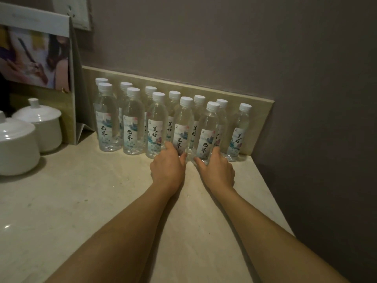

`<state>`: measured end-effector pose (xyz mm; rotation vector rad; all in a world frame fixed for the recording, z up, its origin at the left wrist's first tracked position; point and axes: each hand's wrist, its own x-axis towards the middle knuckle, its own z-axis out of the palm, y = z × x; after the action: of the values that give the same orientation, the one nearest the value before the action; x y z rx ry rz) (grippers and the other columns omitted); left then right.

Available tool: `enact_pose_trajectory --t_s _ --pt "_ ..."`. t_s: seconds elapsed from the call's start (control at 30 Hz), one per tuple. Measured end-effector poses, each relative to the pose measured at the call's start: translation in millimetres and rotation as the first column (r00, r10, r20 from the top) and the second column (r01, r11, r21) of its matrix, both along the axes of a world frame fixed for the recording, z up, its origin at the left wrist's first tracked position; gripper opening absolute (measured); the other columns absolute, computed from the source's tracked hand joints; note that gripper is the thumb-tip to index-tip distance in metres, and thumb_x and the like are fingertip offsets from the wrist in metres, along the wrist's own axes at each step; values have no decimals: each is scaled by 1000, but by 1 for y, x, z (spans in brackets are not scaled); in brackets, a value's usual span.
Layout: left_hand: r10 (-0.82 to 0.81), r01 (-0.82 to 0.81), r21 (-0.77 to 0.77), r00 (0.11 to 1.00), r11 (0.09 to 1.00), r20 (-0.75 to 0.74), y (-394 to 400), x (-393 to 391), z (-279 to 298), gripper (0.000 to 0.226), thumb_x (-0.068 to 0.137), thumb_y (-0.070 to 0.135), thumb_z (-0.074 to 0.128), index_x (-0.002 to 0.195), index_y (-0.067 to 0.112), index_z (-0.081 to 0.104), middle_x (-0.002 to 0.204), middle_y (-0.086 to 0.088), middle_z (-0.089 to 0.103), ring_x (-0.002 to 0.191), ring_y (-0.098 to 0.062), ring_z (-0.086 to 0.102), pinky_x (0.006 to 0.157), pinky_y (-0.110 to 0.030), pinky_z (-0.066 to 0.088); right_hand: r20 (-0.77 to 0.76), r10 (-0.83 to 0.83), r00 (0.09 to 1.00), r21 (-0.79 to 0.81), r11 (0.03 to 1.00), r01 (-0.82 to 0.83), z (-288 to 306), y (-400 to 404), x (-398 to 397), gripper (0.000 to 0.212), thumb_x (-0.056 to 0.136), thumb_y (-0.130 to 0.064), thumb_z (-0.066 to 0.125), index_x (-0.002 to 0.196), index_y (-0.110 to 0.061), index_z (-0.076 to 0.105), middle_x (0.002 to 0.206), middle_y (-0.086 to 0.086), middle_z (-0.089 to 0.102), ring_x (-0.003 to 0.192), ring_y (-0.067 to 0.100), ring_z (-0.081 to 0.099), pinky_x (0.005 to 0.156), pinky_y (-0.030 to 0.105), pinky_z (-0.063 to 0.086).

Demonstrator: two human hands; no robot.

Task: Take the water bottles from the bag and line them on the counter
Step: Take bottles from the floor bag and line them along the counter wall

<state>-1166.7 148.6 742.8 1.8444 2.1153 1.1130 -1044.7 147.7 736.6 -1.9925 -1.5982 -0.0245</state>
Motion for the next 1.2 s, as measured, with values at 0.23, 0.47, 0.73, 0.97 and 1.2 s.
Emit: enact_pose_trajectory --t_s 0.23,0.47,0.73,0.97,1.2 --pt "-7 7 0 1000 1000 -3 1 0 -3 35 95 42 57 112 13 47 103 -9 67 96 -31 66 77 -41 51 -8 11 1000 14 1000 -11 -2 2 1 44 89 -55 55 110 -19 42 113 9 65 101 35 62 74 40 48" --pt "-10 10 6 1000 1000 -5 -1 -2 -4 35 95 40 57 113 11 51 103 -10 68 97 -31 66 78 -41 52 -6 27 1000 23 999 -27 -3 2 2 43 89 -53 56 108 -18 43 112 8 64 100 34 61 73 38 45" --pt "-5 6 -11 1000 1000 8 0 -2 -3 32 95 36 59 113 10 53 104 -10 68 97 -31 66 80 -41 52 -7 25 1000 29 999 -24 -3 4 2 44 89 -53 56 111 -18 44 113 7 64 101 33 61 71 37 44" --pt "3 -3 -9 1000 1000 26 2 -3 -5 36 94 36 60 116 8 54 105 -11 68 97 -31 66 79 -41 52 14 8 1000 39 999 -8 -3 3 0 44 88 -55 56 110 -18 45 111 7 64 100 32 62 72 37 45" --pt "-17 17 0 988 1000 151 -2 -6 -3 43 92 42 60 115 7 51 104 -13 67 96 -34 66 77 -41 53 40 -9 999 27 1000 8 -1 1 -2 47 89 -54 55 114 -16 45 114 8 64 102 33 61 71 37 42"
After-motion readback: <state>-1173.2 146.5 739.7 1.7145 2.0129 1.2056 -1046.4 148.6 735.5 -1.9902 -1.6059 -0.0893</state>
